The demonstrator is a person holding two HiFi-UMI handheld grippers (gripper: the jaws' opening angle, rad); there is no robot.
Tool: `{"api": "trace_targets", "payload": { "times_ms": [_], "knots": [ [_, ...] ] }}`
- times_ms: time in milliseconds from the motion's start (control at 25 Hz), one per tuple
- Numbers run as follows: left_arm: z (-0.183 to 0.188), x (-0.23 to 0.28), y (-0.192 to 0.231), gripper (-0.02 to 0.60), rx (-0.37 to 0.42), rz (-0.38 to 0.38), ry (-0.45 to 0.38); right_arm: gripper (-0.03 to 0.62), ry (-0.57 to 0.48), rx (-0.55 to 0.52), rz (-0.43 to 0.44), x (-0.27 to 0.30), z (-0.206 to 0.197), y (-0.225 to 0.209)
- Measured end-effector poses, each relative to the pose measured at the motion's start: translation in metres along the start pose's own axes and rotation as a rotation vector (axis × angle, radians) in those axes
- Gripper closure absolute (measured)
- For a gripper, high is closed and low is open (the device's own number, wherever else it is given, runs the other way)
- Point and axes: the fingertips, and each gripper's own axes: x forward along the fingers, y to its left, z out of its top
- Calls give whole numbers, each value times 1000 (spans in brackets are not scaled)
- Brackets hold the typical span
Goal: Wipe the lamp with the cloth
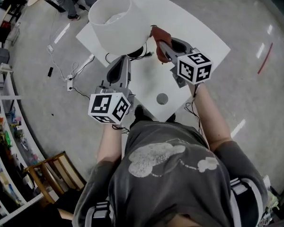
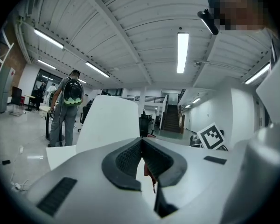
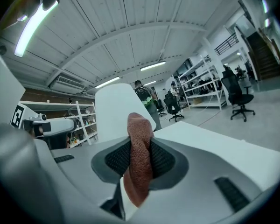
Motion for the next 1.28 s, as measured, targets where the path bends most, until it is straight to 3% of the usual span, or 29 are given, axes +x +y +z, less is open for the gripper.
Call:
{"api": "trace_targets", "payload": {
  "times_ms": [280, 600, 960, 1280],
  "knots": [
    [41, -5, 7, 574, 46, 33, -108, 503, -93, -92, 76, 13, 59, 25],
    [66, 14, 24, 574, 62, -11, -142, 503, -138, -179, 59, 42, 111, 41],
    [56, 20, 27, 574, 26, -46, -97, 503, -68, -172, -12, 43, 97, 24],
    [34, 22, 16, 574, 16, 28, -63, 503, 21, -132, 15, 42, 55, -10]
  ]
}}
